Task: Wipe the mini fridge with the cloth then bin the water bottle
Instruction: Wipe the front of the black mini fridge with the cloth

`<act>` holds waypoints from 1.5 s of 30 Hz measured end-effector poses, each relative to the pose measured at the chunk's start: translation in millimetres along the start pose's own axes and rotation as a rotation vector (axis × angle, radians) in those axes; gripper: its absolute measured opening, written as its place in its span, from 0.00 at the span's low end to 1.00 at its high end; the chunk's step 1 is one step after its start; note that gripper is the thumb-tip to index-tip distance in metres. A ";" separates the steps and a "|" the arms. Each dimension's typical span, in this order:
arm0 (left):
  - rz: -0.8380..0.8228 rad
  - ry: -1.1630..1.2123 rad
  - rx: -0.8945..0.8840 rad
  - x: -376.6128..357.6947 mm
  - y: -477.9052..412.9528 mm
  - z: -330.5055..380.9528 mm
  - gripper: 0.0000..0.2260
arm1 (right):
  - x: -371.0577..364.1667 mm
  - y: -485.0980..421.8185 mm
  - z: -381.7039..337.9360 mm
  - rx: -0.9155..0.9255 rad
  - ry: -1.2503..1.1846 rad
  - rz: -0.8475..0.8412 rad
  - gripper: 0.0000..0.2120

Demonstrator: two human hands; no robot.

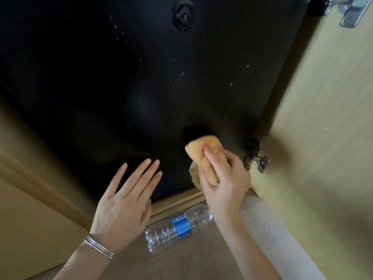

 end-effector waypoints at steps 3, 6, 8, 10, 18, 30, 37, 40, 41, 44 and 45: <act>-0.013 -0.032 0.001 -1.6 1.7 -4.6 0.26 | -16.3 -11.0 -11.3 0.000 0.052 0.025 0.18; -0.014 -0.034 0.002 -6.6 2.4 -0.7 0.26 | -33.3 25.4 2.2 -0.013 0.096 -0.123 0.22; -0.020 -0.041 -0.002 -10.1 1.9 2.8 0.26 | -41.1 54.6 18.3 -0.038 0.155 -0.313 0.27; -0.025 -0.032 -0.005 -12.7 -1.5 7.2 0.26 | -41.9 72.4 33.2 -0.079 0.187 -0.424 0.31; 0.019 0.044 -0.046 -9.9 -30.0 27.1 0.27 | -5.8 0.6 24.0 -0.111 0.116 0.083 0.17; -0.026 0.029 -0.172 -31.5 -37.2 39.3 0.28 | 11.1 14.8 68.2 -0.234 0.120 0.143 0.14; -0.023 0.057 -0.145 -33.5 -38.9 42.0 0.27 | -16.3 11.1 86.7 -0.276 0.143 0.084 0.14; -0.017 0.043 -0.152 -35.4 -39.6 41.6 0.27 | -23.8 49.5 102.2 -0.384 0.059 -0.101 0.15; -0.017 0.038 -0.154 -35.9 -39.4 41.0 0.27 | -21.2 54.6 103.7 -0.375 0.053 -0.128 0.16; -0.036 0.035 -0.164 -40.7 -33.5 38.5 0.28 | -1.3 33.4 94.0 -0.297 -0.004 0.002 0.16; -0.043 0.026 -0.171 -42.8 -29.5 36.7 0.28 | 4.0 18.6 87.6 -0.292 -0.020 0.079 0.16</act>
Point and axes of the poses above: each hand's wrist, its own y-axis away from the middle knuckle, its own x-axis out of the back of the hand, z = x × y, the point moved 3 cm from there along -y, towards the middle knuckle, and after that the axes turned 5 degrees about x, right-handed, at the moved point
